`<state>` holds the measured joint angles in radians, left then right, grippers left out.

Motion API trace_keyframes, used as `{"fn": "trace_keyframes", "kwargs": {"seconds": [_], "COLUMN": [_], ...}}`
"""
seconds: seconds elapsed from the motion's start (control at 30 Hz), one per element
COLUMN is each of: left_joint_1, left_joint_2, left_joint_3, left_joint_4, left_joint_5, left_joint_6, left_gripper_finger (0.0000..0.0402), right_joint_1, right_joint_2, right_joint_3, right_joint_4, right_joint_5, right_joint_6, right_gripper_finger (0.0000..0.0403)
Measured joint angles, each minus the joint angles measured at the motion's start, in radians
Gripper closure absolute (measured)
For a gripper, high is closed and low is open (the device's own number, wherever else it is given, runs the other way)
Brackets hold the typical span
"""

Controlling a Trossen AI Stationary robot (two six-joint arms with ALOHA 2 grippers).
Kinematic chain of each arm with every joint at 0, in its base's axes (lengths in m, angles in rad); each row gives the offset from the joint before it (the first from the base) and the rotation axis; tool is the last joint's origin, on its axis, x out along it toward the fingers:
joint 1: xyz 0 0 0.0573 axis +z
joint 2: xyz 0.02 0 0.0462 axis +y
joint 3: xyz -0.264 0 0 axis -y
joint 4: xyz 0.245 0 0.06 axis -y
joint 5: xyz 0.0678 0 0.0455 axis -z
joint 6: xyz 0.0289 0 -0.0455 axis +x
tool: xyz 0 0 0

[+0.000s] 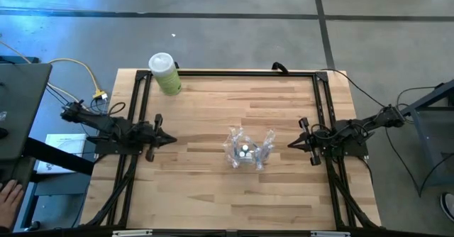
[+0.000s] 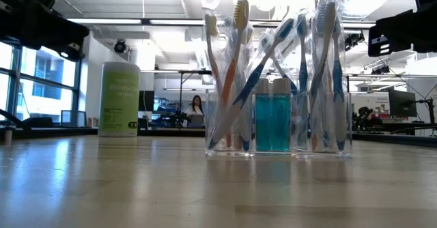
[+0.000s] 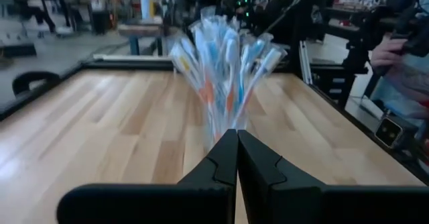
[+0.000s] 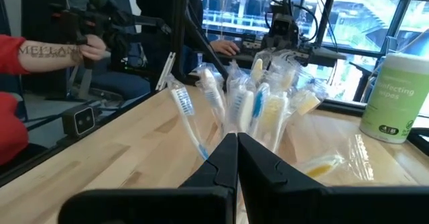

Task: Pick & Place toothbrushing station
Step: Return to Home Position

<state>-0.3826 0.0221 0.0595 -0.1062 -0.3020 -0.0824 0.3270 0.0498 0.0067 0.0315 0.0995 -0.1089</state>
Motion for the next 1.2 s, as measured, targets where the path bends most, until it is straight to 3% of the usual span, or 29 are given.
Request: {"fn": "trace_keyframes", "kwargs": {"seconds": [0.47,0.83,1.2], "left_joint_1": [0.027,0.027,0.027], "left_joint_2": [0.075,0.085,0.086], "left_joint_3": [-0.009,-0.017,-0.014], "left_joint_4": [0.034,0.251,0.291], "left_joint_5": [0.031,0.029,0.029], "left_joint_6": [0.025,0.023,0.023], "left_gripper_finger": [0.0399,0.0399,0.0399], "right_joint_1": [0.000,0.000,0.000], "right_joint_2": [0.000,0.000,0.000], "right_joint_3": [-0.001,-0.001,-0.001], "right_joint_4": [0.003,0.003,0.004], "right_joint_5": [0.022,0.023,0.024], "right_joint_6": [-0.051,-0.050,-0.050], "right_gripper_finger": [0.0401,0.0401,0.0401]}}
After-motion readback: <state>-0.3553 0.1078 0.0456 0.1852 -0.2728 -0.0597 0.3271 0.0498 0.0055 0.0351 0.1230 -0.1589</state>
